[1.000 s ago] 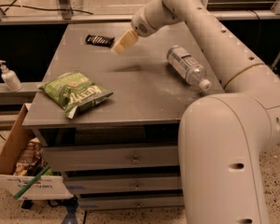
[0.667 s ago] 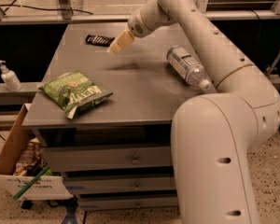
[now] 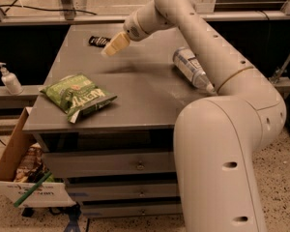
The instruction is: Move rxbar chocolate near blue plastic bottle
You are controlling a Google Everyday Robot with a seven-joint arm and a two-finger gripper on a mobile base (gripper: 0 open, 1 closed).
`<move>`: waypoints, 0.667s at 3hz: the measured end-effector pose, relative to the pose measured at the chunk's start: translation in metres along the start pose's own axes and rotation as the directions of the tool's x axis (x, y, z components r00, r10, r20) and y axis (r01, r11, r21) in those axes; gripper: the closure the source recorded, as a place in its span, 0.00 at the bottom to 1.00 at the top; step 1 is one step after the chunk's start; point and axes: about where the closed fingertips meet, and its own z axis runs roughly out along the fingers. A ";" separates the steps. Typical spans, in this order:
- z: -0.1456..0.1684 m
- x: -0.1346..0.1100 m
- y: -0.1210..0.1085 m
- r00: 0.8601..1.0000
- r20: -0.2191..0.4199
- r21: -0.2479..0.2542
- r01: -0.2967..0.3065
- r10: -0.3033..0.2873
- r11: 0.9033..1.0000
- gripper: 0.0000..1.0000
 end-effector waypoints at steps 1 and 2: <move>0.009 -0.006 -0.002 0.999 0.026 0.021 -0.023 0.022 1.000 0.00; 0.019 -0.014 -0.013 0.998 0.051 0.056 -0.029 0.026 0.998 0.00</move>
Offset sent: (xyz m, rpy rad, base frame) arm 0.0407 0.0170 0.0147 0.0783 -0.0760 -0.1010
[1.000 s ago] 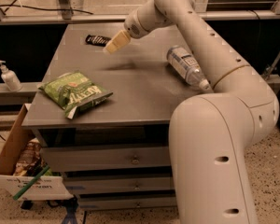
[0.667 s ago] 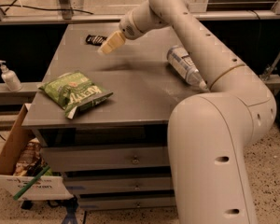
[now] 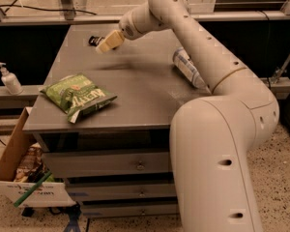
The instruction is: Move rxbar chocolate near blue plastic bottle
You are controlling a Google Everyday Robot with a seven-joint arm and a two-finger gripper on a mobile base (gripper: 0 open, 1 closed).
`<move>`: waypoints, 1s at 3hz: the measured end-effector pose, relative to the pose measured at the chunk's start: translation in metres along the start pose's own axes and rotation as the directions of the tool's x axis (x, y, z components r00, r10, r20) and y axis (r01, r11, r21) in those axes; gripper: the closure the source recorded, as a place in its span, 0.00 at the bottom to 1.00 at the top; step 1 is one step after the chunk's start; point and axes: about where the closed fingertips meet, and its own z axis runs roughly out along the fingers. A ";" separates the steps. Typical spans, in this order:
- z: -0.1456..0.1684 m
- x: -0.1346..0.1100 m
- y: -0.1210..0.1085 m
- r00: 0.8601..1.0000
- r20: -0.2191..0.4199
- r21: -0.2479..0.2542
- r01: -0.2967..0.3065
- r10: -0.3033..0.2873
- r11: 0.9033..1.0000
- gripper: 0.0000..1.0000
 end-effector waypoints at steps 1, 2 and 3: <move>0.010 -0.002 -0.008 1.000 -0.001 0.024 0.001 -0.001 1.000 0.00; 0.023 0.007 -0.015 0.999 -0.025 0.036 -0.019 0.020 0.999 0.00; 0.033 0.017 -0.019 0.998 -0.040 0.043 -0.054 0.056 0.998 0.00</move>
Offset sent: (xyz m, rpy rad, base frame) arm 0.0394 0.0014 -0.0218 -0.0336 0.0239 -0.0819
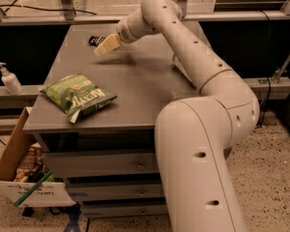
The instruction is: Move rxbar chocolate near blue plastic bottle
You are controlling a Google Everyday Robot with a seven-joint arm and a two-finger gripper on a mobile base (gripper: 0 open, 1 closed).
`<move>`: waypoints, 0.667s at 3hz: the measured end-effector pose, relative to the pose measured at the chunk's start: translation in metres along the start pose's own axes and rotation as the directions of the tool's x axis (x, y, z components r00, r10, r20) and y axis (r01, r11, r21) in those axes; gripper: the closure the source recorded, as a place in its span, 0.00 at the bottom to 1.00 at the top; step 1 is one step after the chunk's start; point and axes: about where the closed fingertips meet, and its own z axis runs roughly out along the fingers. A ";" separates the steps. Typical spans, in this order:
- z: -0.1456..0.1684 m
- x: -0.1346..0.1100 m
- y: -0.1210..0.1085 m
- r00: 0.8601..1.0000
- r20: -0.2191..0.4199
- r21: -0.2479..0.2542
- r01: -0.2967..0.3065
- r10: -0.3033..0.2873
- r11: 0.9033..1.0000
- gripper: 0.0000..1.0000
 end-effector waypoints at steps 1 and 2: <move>0.010 0.001 -0.002 1.000 0.002 0.000 -0.027 0.027 1.000 0.00; 0.020 0.001 -0.001 0.999 0.001 -0.003 -0.047 0.047 0.999 0.00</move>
Offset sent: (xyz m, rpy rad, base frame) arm 0.0201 0.0144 -0.0088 0.0355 0.0462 -0.0416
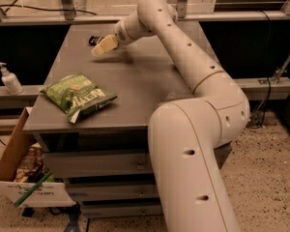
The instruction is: Move rxbar chocolate near blue plastic bottle
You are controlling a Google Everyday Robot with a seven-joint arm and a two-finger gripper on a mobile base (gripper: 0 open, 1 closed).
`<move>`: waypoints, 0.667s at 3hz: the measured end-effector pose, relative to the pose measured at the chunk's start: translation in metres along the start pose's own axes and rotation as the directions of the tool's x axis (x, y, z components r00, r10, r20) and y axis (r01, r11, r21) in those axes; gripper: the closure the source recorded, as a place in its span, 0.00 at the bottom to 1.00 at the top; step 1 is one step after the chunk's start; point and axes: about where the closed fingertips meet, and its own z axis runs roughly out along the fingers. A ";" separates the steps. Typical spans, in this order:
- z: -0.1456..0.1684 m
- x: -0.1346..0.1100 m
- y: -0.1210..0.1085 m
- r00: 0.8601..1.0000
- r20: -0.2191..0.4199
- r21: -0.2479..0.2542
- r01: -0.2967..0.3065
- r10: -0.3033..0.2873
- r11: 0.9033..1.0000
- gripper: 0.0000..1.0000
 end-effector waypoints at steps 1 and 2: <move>0.005 -0.001 -0.002 1.000 0.003 0.005 -0.015 0.015 1.000 0.18; -0.001 0.003 -0.009 0.999 -0.001 0.020 -0.034 0.034 0.999 0.41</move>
Offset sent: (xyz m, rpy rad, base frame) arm 0.0105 -0.0251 0.0060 0.0142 0.0159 -0.0751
